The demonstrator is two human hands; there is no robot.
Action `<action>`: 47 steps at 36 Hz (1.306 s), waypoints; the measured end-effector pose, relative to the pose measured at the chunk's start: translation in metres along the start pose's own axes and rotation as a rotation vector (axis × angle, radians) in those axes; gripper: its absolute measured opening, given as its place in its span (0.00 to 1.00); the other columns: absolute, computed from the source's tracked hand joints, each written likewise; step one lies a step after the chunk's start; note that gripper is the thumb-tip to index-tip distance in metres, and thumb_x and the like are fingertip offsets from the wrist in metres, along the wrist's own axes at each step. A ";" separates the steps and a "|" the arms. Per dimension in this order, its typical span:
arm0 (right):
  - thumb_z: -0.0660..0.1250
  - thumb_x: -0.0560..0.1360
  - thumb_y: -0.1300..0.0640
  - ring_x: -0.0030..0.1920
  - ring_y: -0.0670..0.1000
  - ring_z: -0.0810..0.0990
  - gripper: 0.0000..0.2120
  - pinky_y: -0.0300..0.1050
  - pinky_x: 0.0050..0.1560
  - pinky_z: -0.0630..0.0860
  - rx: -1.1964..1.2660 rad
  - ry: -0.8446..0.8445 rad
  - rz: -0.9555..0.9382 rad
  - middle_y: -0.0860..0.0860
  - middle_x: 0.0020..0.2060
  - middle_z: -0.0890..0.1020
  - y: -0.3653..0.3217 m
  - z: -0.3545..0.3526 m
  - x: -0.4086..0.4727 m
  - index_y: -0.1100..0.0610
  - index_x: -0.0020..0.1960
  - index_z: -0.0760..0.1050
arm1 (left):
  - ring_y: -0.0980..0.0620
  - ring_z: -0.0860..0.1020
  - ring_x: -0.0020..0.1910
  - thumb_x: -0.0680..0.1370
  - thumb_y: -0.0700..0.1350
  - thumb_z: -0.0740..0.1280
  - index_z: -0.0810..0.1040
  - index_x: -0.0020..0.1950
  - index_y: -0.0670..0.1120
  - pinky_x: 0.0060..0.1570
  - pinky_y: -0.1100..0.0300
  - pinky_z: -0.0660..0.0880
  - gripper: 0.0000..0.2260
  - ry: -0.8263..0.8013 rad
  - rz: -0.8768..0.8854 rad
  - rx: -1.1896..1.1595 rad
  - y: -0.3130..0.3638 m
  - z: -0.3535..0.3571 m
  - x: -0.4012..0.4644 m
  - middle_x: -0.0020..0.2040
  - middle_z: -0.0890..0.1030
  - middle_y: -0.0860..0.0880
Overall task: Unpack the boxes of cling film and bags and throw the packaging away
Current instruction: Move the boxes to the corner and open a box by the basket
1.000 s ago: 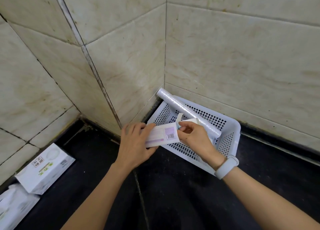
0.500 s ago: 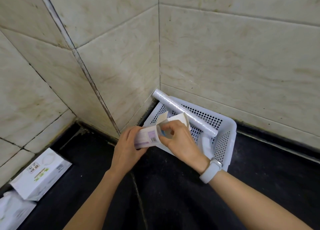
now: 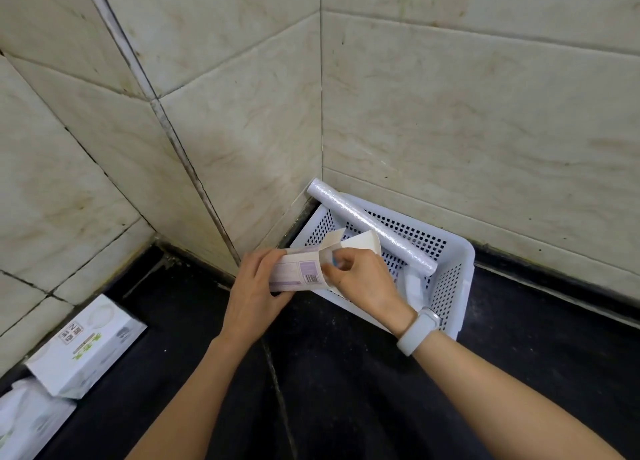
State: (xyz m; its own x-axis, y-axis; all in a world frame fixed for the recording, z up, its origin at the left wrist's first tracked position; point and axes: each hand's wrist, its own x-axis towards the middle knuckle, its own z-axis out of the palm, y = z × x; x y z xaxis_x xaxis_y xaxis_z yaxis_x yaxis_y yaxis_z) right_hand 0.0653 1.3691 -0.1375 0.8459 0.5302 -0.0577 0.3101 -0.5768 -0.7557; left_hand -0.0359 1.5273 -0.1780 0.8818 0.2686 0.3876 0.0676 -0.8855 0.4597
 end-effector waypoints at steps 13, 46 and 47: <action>0.55 0.79 0.59 0.49 0.52 0.78 0.08 0.42 0.43 0.80 0.514 0.208 0.123 0.54 0.54 0.76 0.034 -0.025 0.009 0.56 0.58 0.68 | 0.43 0.75 0.54 0.64 0.47 0.76 0.72 0.62 0.47 0.56 0.44 0.69 0.28 0.048 -0.205 0.207 -0.014 -0.008 -0.020 0.55 0.76 0.44; 0.66 0.74 0.58 0.30 0.51 0.69 0.16 0.47 0.42 0.73 0.555 0.106 0.707 0.53 0.29 0.69 0.093 0.079 0.109 0.57 0.31 0.65 | 0.43 0.74 0.49 0.65 0.55 0.73 0.71 0.63 0.46 0.44 0.51 0.69 0.30 0.020 -0.427 0.351 -0.032 0.001 -0.050 0.53 0.76 0.42; 0.67 0.74 0.58 0.29 0.51 0.68 0.16 0.46 0.39 0.73 0.539 0.079 0.700 0.53 0.28 0.69 0.093 0.080 0.108 0.57 0.31 0.65 | 0.43 0.74 0.49 0.65 0.55 0.73 0.71 0.63 0.46 0.44 0.51 0.69 0.30 0.019 -0.423 0.354 -0.033 0.002 -0.050 0.53 0.76 0.42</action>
State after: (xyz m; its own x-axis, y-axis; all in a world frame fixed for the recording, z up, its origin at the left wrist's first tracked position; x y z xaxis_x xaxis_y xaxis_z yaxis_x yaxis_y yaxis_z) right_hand 0.1508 1.4224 -0.2662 0.7986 0.1100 -0.5917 -0.5192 -0.3713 -0.7698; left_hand -0.0810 1.5422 -0.2140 0.7353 0.6328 0.2428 0.5704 -0.7712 0.2827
